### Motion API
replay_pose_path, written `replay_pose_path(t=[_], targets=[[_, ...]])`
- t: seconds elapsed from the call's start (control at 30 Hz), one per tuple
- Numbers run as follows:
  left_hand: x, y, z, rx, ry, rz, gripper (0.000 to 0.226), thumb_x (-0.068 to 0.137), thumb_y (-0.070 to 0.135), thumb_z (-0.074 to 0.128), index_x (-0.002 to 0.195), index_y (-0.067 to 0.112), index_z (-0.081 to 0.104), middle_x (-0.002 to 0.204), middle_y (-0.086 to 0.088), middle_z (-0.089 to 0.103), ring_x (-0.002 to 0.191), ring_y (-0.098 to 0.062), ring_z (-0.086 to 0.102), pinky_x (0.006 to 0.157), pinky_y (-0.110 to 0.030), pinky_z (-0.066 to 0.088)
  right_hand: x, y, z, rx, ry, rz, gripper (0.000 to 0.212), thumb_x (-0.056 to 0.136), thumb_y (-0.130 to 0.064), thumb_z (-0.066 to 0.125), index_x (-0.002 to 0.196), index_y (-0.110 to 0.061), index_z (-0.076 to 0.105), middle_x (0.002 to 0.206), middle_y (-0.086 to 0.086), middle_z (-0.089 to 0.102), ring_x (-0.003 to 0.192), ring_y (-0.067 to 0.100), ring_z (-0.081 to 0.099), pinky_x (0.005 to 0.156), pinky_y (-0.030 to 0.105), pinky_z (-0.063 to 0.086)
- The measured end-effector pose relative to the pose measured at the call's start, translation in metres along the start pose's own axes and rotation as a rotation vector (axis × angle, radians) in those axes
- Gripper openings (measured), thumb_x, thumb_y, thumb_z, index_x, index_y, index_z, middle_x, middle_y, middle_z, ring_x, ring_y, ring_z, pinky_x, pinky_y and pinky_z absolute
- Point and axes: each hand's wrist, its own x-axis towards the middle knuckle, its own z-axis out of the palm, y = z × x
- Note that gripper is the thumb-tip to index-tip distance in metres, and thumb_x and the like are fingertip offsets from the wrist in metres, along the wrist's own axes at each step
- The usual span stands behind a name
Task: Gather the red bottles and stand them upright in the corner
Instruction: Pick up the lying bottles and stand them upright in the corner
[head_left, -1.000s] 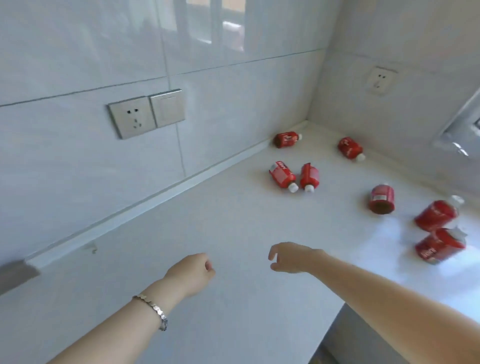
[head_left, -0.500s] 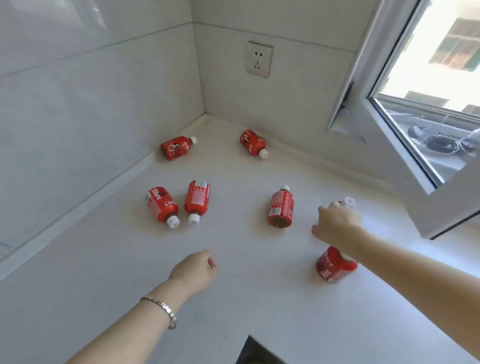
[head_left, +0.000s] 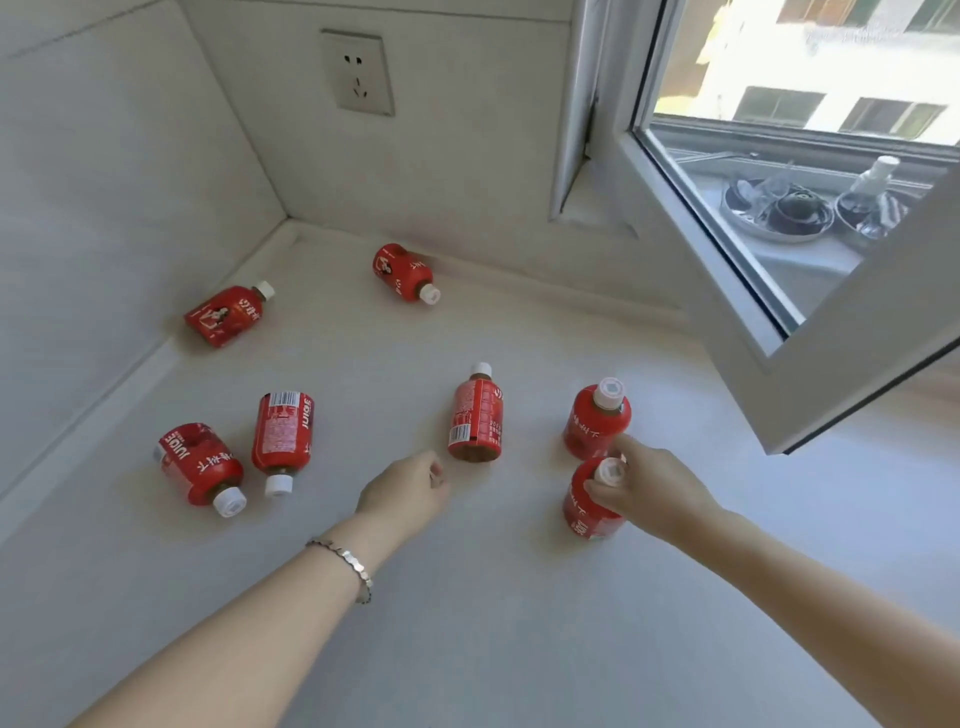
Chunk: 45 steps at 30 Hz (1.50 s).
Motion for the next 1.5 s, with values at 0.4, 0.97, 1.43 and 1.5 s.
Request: replay_pose_path(t=[0.4,0.97,1.43,1.5], targets=[[0.111,0.054,0.037,-0.352,0.054,-0.219,0.086,0.073,0.043,0.072,0.139,0.016,0.024,0.128,-0.011,0.05,0.113,-0.03,0.056,0.093,-0.038,0.049,0.044,-0.016,-0.013,0.16,0.028,-0.103,0.028,0.082,-0.035,0.062,0.087,-0.013,0.046,0.077,0.005,0.06,0.07,0.025,0.057,0.06,0.032,0.042],[-0.069,-0.082,-0.023,-0.901,0.451,-0.17,0.079,0.054,-0.009,0.084,0.094,0.046,0.043,0.1,0.019,0.054,0.093,-0.012,0.057,0.079,-0.024,0.043,0.018,-0.126,0.022,-0.115,-0.114,-0.413,0.028,0.081,-0.04,0.061,0.091,-0.022,0.041,0.082,0.001,0.059,0.075,0.025,0.061,0.06,0.029,0.043],[-0.411,-0.321,0.039,-0.912,0.953,-0.637,0.072,0.053,-0.004,0.084,0.09,0.044,0.046,0.098,0.015,0.062,0.09,-0.006,0.062,0.057,-0.008,0.05,-0.225,-0.324,0.229,-0.303,-0.429,-0.889,0.032,0.079,-0.044,0.062,0.097,-0.019,0.052,0.088,-0.001,0.063,0.078,0.02,0.061,0.058,0.026,0.045],[-0.464,-0.358,0.056,-0.897,0.977,-0.689,0.074,0.052,-0.002,0.085,0.092,0.045,0.044,0.101,0.016,0.06,0.094,-0.008,0.061,0.065,-0.011,0.046,-0.269,-0.346,0.266,-0.331,-0.46,-0.93,0.031,0.08,-0.044,0.062,0.096,-0.019,0.052,0.086,-0.002,0.062,0.075,0.019,0.058,0.052,0.022,0.039]])
